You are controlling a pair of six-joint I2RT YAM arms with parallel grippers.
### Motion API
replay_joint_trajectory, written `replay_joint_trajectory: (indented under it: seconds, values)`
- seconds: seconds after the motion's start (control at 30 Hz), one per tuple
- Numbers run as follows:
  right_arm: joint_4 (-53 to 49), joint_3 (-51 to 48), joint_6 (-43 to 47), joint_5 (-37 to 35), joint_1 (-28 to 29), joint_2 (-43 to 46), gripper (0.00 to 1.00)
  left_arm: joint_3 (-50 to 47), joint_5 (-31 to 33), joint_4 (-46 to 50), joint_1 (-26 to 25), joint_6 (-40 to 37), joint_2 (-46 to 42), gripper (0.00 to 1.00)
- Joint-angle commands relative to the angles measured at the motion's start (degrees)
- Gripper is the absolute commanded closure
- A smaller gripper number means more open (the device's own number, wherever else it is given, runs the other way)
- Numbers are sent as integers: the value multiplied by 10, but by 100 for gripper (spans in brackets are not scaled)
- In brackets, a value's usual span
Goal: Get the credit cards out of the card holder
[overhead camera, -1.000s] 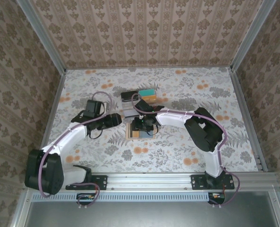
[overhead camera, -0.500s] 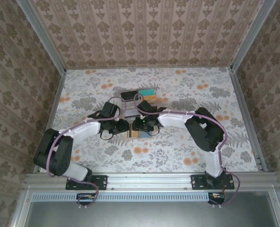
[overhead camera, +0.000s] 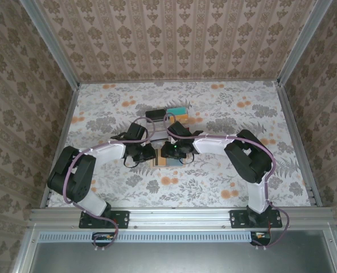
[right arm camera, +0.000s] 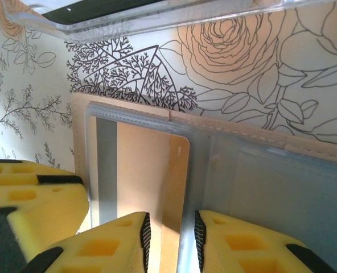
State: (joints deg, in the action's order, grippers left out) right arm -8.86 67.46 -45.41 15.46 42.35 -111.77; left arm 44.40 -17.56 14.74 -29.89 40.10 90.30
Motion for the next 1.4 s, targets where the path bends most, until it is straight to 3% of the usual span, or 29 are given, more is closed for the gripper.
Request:
replay_joint_trajectory:
  seconds: [0.0,0.4,1.03,1.37]
  values:
    - [15,-23,-16,1,-5,30,70,11,15,23,-5,8,15,85]
    - [62,-47,-35,39,-9,31,70,2,27,29,-10,13,25,88]
    - [32,-28,-34,37,-9,3,72,2,23,31,-10,11,34,88]
    - [98,-47,-58,70,-14,7,81,2,20,32,-10,10,38,90]
